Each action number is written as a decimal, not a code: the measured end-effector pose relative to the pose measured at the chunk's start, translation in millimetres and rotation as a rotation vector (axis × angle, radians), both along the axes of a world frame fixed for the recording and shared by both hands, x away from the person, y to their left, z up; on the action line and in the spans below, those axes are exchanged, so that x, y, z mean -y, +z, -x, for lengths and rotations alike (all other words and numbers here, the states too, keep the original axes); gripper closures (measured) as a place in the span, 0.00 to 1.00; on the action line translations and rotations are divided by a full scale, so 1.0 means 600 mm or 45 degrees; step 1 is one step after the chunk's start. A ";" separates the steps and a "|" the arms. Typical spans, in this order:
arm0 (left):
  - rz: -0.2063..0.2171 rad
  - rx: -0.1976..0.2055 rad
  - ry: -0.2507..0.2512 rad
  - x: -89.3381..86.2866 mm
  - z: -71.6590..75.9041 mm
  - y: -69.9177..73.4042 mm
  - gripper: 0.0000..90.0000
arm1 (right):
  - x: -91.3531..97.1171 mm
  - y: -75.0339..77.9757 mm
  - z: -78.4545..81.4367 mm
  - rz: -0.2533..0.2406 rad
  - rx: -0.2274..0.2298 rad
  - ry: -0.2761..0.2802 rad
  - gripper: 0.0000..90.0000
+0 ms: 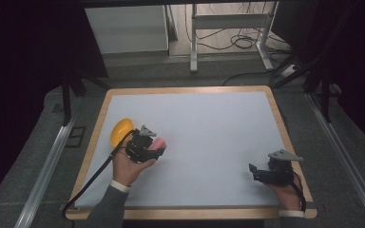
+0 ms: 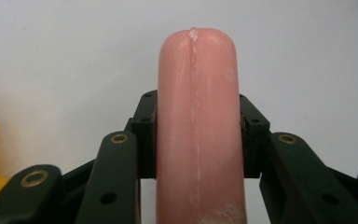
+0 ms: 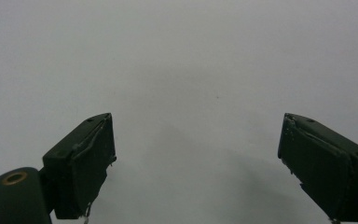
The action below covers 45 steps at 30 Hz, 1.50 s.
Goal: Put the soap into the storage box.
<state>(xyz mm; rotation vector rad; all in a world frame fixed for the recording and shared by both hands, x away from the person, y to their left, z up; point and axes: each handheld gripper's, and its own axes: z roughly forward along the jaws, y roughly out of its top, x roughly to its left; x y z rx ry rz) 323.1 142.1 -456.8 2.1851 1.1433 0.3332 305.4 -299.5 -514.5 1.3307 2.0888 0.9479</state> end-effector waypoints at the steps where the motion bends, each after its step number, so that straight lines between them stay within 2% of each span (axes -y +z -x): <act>1: 0.000 0.000 0.003 -0.001 0.000 0.000 0.67 | 0.000 0.000 0.000 0.000 0.000 0.000 0.12; 13: 0.003 0.012 0.047 -0.028 -0.007 0.010 0.67 | -0.001 -0.001 -0.001 0.005 -0.002 0.001 0.12; 26: 0.014 0.005 0.114 -0.068 -0.017 0.005 0.67 | 0.002 0.000 0.000 -0.002 -0.001 -0.004 0.12; 33: 0.002 -0.003 0.138 -0.082 -0.018 0.006 0.67 | 0.001 0.000 0.000 -0.002 0.000 -0.002 0.12; 45: 0.016 0.000 0.182 -0.104 -0.024 0.011 0.67 | 0.001 -0.001 -0.001 -0.003 -0.001 -0.003 0.12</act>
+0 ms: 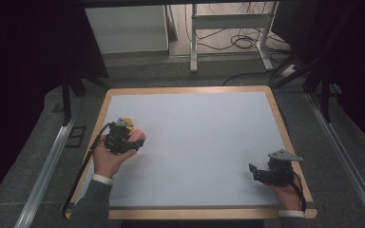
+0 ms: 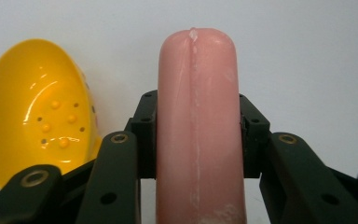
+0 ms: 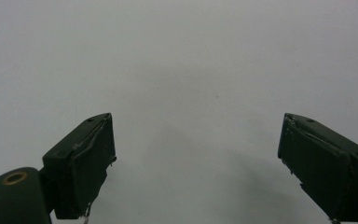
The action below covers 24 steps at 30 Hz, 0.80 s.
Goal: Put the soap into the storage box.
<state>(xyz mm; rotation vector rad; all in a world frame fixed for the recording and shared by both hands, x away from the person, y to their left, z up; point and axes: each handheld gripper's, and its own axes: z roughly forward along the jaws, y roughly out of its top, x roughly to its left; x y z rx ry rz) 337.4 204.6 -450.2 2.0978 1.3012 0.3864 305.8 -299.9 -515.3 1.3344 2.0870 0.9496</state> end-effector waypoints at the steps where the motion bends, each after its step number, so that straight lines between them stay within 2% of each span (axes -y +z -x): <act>1: 0.000 0.000 0.000 0.000 0.000 0.000 0.67 | 0.000 0.000 0.000 0.000 0.000 0.000 0.12; 7: 0.009 0.029 0.035 -0.011 -0.003 0.004 0.67 | 0.000 -0.001 0.000 0.000 -0.004 0.000 0.12; 24: -0.001 0.002 0.113 -0.041 -0.035 0.006 0.67 | -0.001 -0.001 0.000 0.003 -0.007 0.001 0.12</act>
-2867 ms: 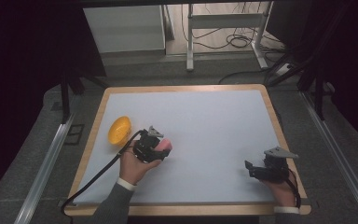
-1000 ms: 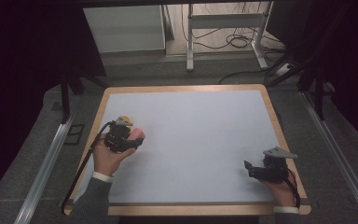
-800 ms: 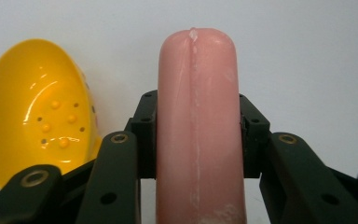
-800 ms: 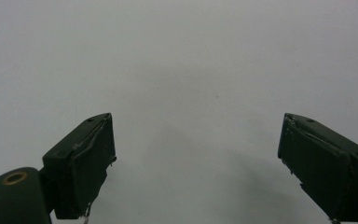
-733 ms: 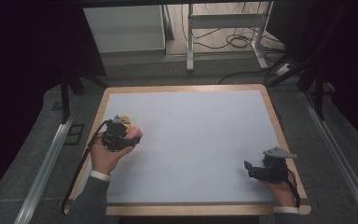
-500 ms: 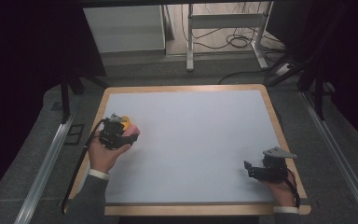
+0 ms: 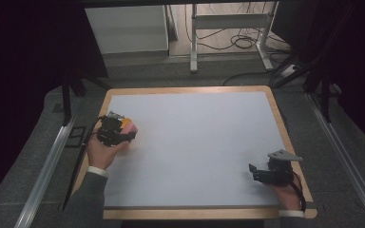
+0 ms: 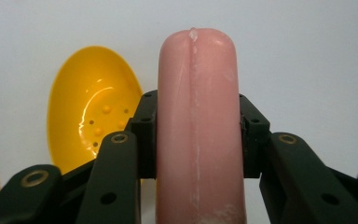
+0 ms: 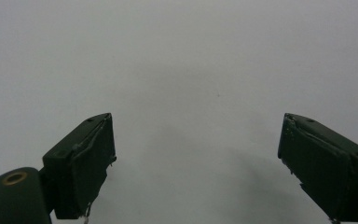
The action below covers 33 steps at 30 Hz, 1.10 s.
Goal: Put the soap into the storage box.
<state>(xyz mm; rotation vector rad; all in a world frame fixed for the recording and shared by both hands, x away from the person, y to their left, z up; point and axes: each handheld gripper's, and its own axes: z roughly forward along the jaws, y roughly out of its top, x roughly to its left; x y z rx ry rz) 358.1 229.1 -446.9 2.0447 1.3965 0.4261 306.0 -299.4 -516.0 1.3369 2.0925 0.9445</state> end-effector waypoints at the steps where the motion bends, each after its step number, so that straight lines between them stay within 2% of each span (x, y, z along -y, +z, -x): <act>1: 0.001 -0.001 0.001 -0.001 -0.002 0.000 0.67 | 0.000 0.000 0.000 0.000 -0.001 -0.001 0.12; 8: -0.016 -0.023 0.019 -0.009 -0.019 0.000 0.67 | 0.001 0.000 0.000 -0.001 0.000 -0.002 0.12; 20: -0.008 -0.047 0.085 -0.033 -0.049 -0.012 0.67 | 0.001 -0.002 -0.001 0.001 -0.003 -0.004 0.12; 26: -0.008 -0.069 0.129 -0.044 -0.061 -0.026 0.67 | 0.000 -0.002 -0.001 0.004 -0.002 -0.001 0.12; 29: -0.029 -0.086 0.144 -0.049 -0.066 -0.036 0.67 | 0.001 -0.003 -0.001 0.004 -0.005 -0.003 0.12; 32: -0.025 -0.102 0.151 -0.053 -0.070 -0.044 0.67 | 0.000 -0.003 -0.001 0.007 -0.005 -0.001 0.12; 33: -0.006 -0.105 0.158 -0.055 -0.071 -0.047 0.67 | 0.000 -0.003 -0.001 0.009 -0.005 0.001 0.12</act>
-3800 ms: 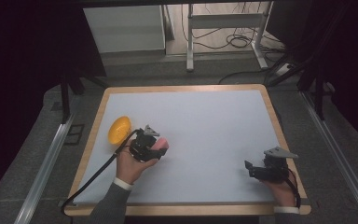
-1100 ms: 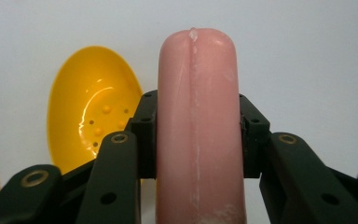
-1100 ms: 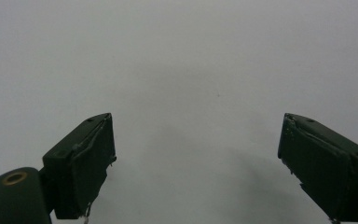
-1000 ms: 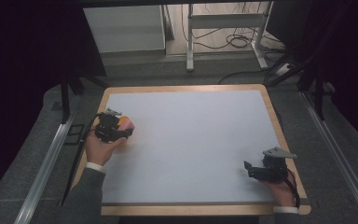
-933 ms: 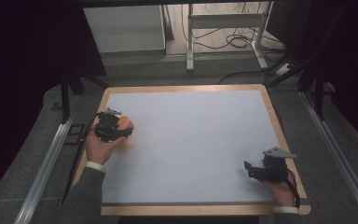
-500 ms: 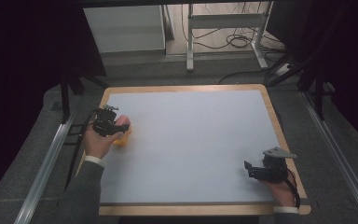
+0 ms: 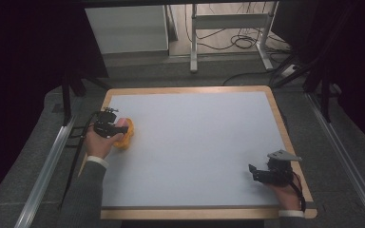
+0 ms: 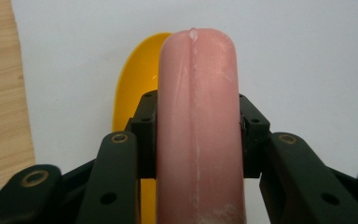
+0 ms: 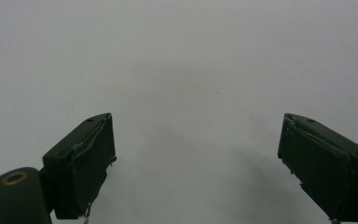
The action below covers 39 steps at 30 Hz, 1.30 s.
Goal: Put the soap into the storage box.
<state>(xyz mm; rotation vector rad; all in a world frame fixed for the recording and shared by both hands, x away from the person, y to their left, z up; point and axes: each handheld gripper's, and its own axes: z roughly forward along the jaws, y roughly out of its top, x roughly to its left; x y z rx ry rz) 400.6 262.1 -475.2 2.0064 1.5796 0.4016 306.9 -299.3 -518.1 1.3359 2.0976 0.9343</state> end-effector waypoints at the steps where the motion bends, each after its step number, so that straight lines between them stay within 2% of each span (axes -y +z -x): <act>1: -0.005 -0.008 0.000 -0.001 -0.001 -0.002 0.67 | 0.000 0.000 0.000 0.001 0.000 0.000 0.12; 11: -0.022 -0.026 0.003 0.000 -0.002 -0.021 0.66 | -0.002 -0.003 -0.001 0.007 -0.005 0.002 0.12; 13: -0.005 0.009 0.010 0.000 -0.001 -0.017 0.63 | -0.003 -0.004 -0.001 0.008 -0.010 0.004 0.12; 15: -0.010 0.032 0.023 0.001 0.001 -0.008 0.52 | -0.004 -0.004 -0.001 0.012 -0.010 0.008 0.12; 17: 0.002 0.053 0.017 0.001 0.004 -0.001 0.50 | -0.004 -0.004 -0.001 0.012 -0.008 0.009 0.12; 22: -0.028 0.049 -0.023 0.004 0.012 0.005 0.37 | -0.003 -0.003 -0.001 0.010 -0.005 0.006 0.12; 23: -0.048 0.061 -0.024 0.005 0.015 0.007 0.36 | -0.003 -0.003 -0.001 0.009 -0.005 0.005 0.12; 27: -0.068 0.127 -0.033 0.007 0.030 0.016 0.28 | -0.004 -0.003 0.000 0.012 -0.002 0.008 0.12; 30: -0.101 0.157 -0.069 0.009 0.042 0.021 0.28 | -0.004 -0.002 0.000 0.012 -0.003 0.010 0.12; 34: -0.056 0.188 -0.102 0.010 0.063 0.027 0.27 | -0.003 0.001 0.001 0.004 0.004 0.000 0.12; 39: -0.011 0.215 -0.173 0.028 0.094 0.025 0.27 | -0.005 0.003 0.002 0.005 0.009 0.001 0.12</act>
